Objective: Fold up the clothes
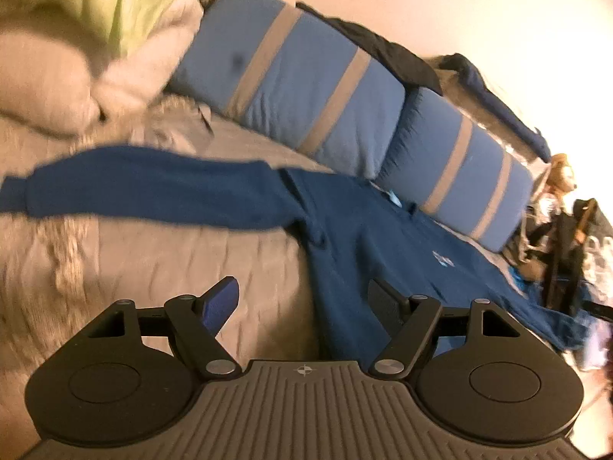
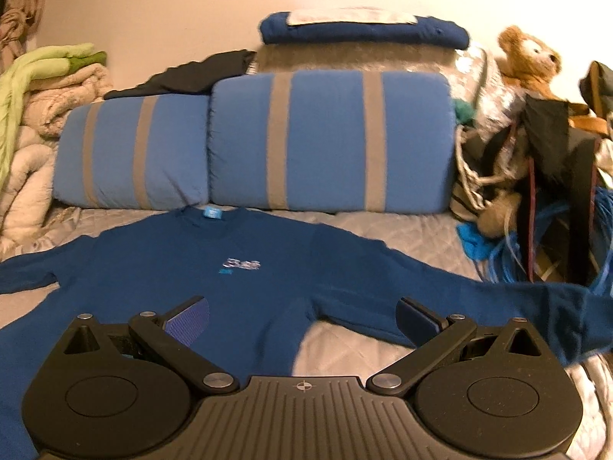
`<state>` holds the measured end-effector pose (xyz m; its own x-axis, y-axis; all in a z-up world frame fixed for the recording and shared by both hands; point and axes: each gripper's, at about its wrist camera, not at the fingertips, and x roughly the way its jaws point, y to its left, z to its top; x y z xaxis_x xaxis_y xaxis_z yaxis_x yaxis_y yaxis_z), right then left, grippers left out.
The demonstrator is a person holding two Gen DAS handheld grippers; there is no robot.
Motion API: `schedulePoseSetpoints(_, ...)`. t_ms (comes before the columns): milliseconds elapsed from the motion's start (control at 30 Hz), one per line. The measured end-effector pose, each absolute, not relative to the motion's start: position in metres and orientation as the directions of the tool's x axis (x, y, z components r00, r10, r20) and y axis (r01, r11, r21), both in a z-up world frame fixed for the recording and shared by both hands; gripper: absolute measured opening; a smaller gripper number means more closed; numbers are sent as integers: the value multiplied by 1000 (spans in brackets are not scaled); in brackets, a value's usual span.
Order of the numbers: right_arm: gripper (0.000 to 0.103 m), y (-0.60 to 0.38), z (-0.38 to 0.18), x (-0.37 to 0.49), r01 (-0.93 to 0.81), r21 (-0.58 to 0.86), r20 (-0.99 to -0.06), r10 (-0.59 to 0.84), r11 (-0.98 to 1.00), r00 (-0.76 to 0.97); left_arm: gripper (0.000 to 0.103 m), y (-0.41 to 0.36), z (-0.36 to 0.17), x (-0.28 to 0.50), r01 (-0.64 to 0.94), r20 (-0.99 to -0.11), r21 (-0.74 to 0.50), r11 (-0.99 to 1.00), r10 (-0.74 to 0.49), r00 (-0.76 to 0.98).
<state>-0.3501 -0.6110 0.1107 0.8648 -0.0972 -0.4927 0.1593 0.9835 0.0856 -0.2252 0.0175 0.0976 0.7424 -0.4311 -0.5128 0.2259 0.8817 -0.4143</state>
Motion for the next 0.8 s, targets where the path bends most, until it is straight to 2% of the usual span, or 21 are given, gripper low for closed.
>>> schedulePoseSetpoints(233, 103, -624, 100, -355, 184, 137, -510, -91, 973, 856, 74, 17, 61, -229, 248, -543, -569, 784, -585, 603)
schedulePoseSetpoints(600, 103, -607, 97, -337, 142, 159, -513, -41, 977, 858, 72, 12, 16, -218, 191, -443, -790, 583, -758, 479)
schedulePoseSetpoints(800, 103, -599, 97, -336, 134, 158, -517, -34, 978, 855, 68, 7, 15, -216, 212, -404, -817, 536, -795, 454)
